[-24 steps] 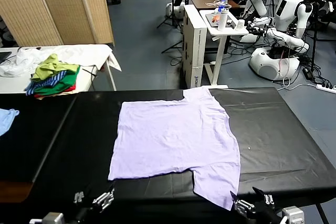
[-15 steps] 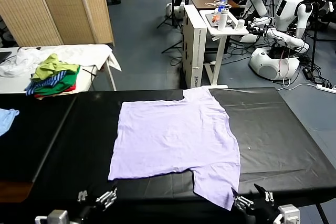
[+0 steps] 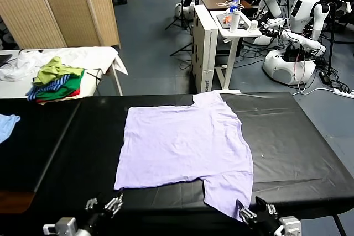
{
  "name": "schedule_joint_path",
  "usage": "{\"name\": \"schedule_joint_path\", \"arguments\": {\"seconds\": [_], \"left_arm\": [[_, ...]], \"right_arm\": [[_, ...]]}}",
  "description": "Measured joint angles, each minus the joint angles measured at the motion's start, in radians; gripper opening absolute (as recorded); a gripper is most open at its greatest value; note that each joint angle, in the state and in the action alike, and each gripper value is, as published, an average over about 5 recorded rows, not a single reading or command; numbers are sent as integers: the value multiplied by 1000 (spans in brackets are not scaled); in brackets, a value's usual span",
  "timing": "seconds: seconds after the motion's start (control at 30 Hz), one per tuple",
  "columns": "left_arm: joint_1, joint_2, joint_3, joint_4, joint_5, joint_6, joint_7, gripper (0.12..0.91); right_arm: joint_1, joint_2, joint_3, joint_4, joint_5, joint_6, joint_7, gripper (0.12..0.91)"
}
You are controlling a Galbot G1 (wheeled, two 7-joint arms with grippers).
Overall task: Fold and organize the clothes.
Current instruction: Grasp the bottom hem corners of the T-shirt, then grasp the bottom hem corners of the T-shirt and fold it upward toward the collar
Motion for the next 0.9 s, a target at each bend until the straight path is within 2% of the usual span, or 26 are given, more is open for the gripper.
{"name": "schedule_joint_path", "arguments": {"seconds": [0.03, 0.13, 0.23, 0.63, 0.9], "left_arm": [[-1, 0, 0, 2, 0, -1, 1, 246], [-4, -1, 3, 7, 0, -3, 3, 174], [-3, -4, 6, 6, 0, -6, 4, 146], [69, -31, 0, -63, 27, -19, -12, 145], [159, -42, -10, -137, 44, -28, -22, 145]], "right_arm": [[-3, 0, 2, 3, 0, 0, 0, 154], [-14, 0, 8, 17, 0, 0, -1, 139], [-31, -1, 19, 36, 0, -2, 0, 139], [-141, -14, 80, 94, 7, -15, 0, 139], [-144, -34, 111, 111, 47, 34, -35, 139]]}}
